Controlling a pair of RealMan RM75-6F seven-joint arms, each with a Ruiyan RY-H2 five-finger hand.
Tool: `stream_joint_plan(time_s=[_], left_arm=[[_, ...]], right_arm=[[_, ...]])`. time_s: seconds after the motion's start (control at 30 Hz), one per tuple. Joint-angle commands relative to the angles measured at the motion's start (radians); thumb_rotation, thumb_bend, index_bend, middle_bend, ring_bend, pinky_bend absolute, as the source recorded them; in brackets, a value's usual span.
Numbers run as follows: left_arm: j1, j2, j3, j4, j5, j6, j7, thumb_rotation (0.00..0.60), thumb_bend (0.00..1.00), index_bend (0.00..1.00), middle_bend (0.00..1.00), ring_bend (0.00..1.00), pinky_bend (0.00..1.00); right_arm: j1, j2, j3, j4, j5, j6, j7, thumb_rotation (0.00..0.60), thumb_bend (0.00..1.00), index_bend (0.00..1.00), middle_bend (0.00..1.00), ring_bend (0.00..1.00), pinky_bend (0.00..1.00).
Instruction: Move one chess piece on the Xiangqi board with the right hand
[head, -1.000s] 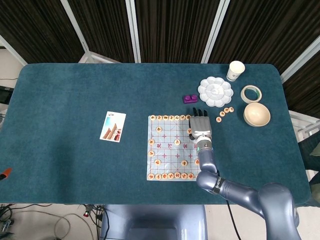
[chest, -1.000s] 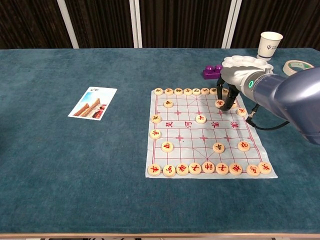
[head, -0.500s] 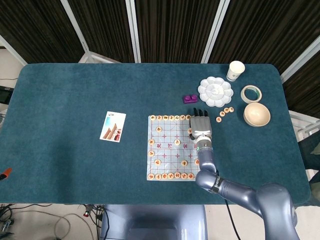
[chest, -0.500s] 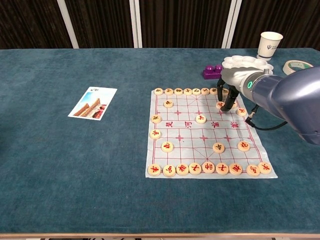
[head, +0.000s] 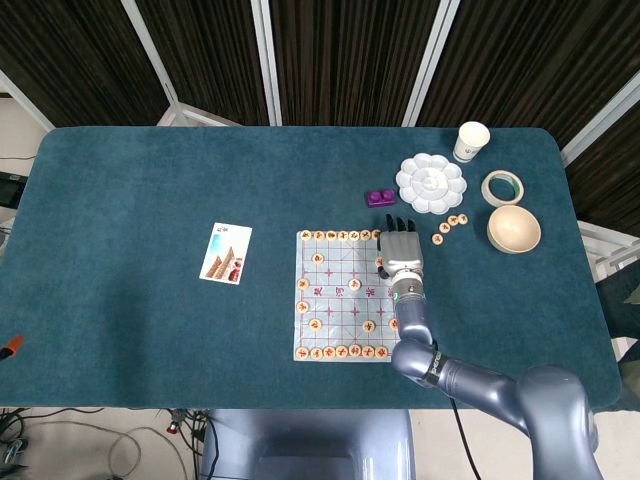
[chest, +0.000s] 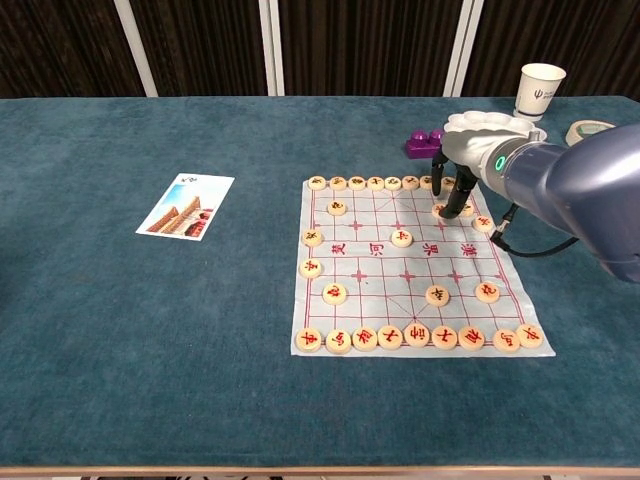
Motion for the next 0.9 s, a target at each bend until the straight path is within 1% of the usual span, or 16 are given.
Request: stream_joint_plan(time_s=[0.03,0.13,0.2,0.33,0.43,0.5,0.57,0.67,0.73,0.83,0.9], left_arm=[[0.000,0.000,0.001,0.000,0.001,0.000,0.000,0.600,0.00,0.08,0.00,0.00,0.01],[0.000,0.000,0.000,0.000,0.002,0.001,-0.001,0.600,0.00,0.08,0.00,0.00,0.01],[-0.001,-0.001,0.000,0.001,0.001,0.000,-0.001,0.600,0.00,0.08,0.00,0.00,0.01],[-0.002,0.000,0.002,0.000,0.004,-0.004,-0.003,0.600,0.00,0.08,0.00,0.00,0.01],[0.000,0.002,0.005,-0.004,0.011,-0.002,-0.007,0.600,0.00,0.08,0.00,0.00,0.01],[0.002,0.005,0.007,-0.006,0.015,0.001,-0.011,0.600,0.00,0.08,0.00,0.00,0.01],[0.004,0.007,0.007,-0.009,0.017,0.003,-0.014,0.600,0.00,0.08,0.00,0.00,0.01],[0.006,0.010,0.006,-0.012,0.017,0.006,-0.020,0.600,0.00,0.08,0.00,0.00,0.01],[0.007,0.011,0.007,-0.015,0.020,0.007,-0.021,0.600,0.00,0.08,0.00,0.00,0.01],[0.007,0.009,0.011,-0.018,0.030,0.011,-0.016,0.600,0.00,0.08,0.00,0.00,0.01],[0.007,0.007,0.014,-0.019,0.033,0.009,-0.012,0.600,0.00,0.08,0.00,0.00,0.01]], right_arm=[[-0.006,0.029,0.010,-0.049,-0.014,0.019,0.013,0.600,0.38,0.41,0.00,0.00,0.05],[-0.018,0.078,0.019,-0.138,-0.030,0.049,0.024,0.600,0.38,0.41,0.00,0.00,0.05],[-0.035,0.121,0.023,-0.221,-0.044,0.072,0.035,0.600,0.38,0.38,0.00,0.00,0.05],[-0.097,0.225,0.024,-0.419,-0.108,0.133,0.096,0.600,0.38,0.29,0.00,0.00,0.05],[-0.179,0.332,0.002,-0.598,-0.201,0.192,0.169,0.600,0.38,0.25,0.00,0.00,0.05],[-0.247,0.408,-0.024,-0.704,-0.282,0.224,0.233,0.600,0.38,0.23,0.00,0.00,0.04],[-0.308,0.472,-0.048,-0.778,-0.356,0.248,0.299,0.600,0.38,0.23,0.00,0.00,0.03],[-0.433,0.578,-0.104,-0.872,-0.524,0.320,0.432,0.600,0.38,0.22,0.00,0.00,0.03],[-0.506,0.625,-0.145,-0.897,-0.628,0.378,0.507,0.600,0.38,0.21,0.00,0.00,0.03],[-0.635,0.690,-0.228,-0.910,-0.800,0.483,0.649,0.600,0.38,0.21,0.00,0.00,0.02],[-0.716,0.715,-0.284,-0.902,-0.908,0.550,0.761,0.600,0.38,0.21,0.00,0.00,0.02]])
